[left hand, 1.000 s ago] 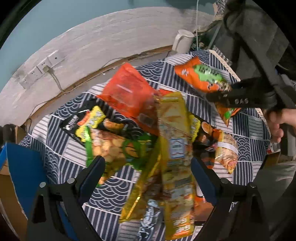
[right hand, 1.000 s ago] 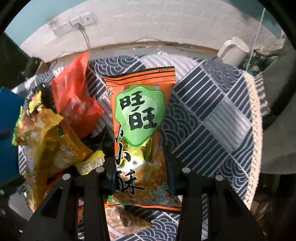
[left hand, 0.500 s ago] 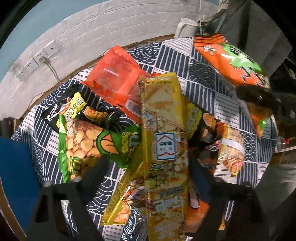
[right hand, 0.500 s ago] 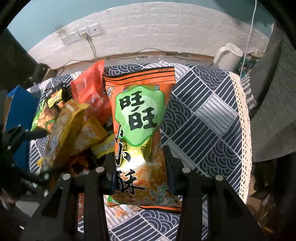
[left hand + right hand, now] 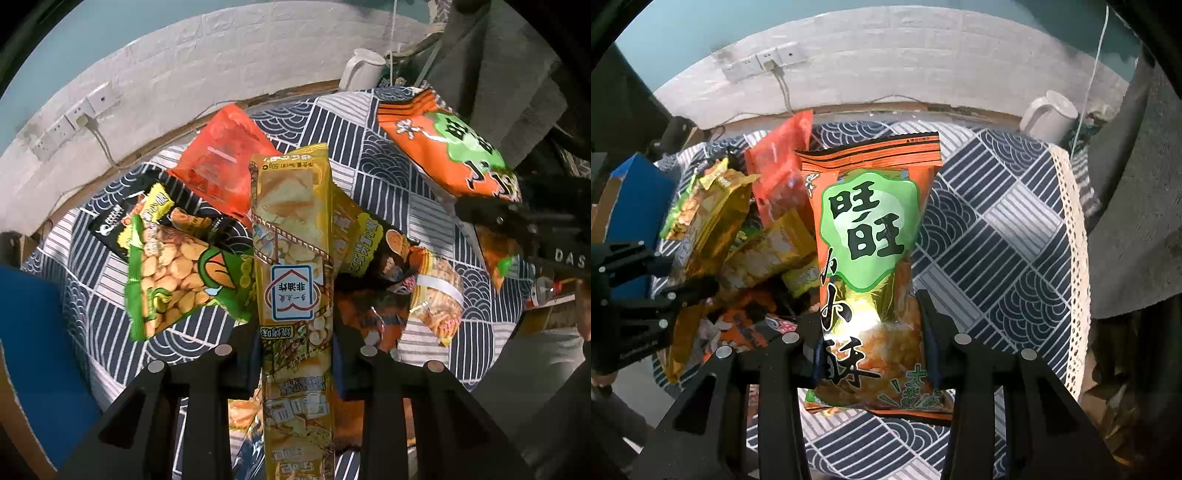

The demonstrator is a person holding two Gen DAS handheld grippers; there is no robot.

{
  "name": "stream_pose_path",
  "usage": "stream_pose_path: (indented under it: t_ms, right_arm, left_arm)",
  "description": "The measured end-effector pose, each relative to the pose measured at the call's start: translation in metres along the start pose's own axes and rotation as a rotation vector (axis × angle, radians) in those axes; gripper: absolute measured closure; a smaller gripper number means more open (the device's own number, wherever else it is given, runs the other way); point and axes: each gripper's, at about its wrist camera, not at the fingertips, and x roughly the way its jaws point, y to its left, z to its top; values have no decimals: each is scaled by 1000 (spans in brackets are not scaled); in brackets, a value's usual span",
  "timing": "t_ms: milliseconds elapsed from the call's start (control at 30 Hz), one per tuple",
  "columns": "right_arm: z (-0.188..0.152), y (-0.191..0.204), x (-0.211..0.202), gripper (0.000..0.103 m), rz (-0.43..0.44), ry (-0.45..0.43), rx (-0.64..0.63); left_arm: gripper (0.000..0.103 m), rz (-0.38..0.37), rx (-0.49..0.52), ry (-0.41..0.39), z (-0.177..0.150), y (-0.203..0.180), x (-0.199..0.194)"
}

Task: Organize snacks
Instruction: 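Lift both held packets and carry them over the cardboard box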

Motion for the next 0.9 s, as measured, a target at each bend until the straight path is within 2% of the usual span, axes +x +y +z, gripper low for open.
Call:
stream_pose_path:
  t_ms: [400, 900]
  right_arm:
    - [1, 24, -31, 63, 33, -52, -11]
    - [2, 92, -64, 63, 68, -98, -122]
  left_arm:
    - [73, 2, 21, -95, -20, 15, -58]
    - [73, 155, -7, -197, -66, 62, -125]
